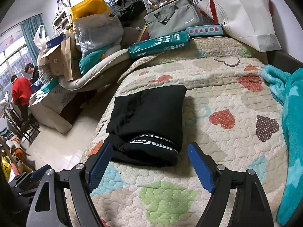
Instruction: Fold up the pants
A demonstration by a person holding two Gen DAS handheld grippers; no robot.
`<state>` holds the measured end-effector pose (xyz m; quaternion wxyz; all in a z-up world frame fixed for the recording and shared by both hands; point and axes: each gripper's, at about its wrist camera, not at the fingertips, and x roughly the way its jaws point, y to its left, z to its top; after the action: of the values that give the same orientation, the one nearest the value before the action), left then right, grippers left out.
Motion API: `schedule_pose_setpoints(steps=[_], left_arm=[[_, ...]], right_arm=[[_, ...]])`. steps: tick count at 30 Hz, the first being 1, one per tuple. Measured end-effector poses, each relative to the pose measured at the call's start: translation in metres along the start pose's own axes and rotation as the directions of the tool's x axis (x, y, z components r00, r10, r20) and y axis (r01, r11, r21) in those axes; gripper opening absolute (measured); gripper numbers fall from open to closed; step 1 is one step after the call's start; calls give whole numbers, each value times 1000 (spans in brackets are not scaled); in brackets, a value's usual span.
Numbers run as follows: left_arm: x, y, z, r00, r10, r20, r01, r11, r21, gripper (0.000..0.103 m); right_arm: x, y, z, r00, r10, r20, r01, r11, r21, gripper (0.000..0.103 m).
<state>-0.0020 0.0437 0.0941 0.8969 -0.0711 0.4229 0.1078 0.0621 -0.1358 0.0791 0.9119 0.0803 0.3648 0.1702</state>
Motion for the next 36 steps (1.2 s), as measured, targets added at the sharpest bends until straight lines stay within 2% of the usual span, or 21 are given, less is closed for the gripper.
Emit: schedule_pose_setpoints(steps=[23, 27, 32, 36], left_arm=[[7, 3, -1, 1000, 3, -27, -4, 1000, -10, 68], [-4, 4, 3, 1000, 12, -15, -13, 1000, -21, 68], [-25, 5, 2, 999, 32, 36, -31, 999, -16, 68], [-29, 3, -3, 999, 36, 23, -35, 999, -19, 68]], right_arm=[[3, -1, -3, 1000, -7, -14, 7, 1000, 8, 87], [3, 0, -2, 1000, -5, -9, 5, 1000, 12, 87], [2, 0, -2, 1000, 7, -14, -7, 999, 42, 87], [-6, 5, -2, 1000, 17, 1, -17, 999, 34, 87]])
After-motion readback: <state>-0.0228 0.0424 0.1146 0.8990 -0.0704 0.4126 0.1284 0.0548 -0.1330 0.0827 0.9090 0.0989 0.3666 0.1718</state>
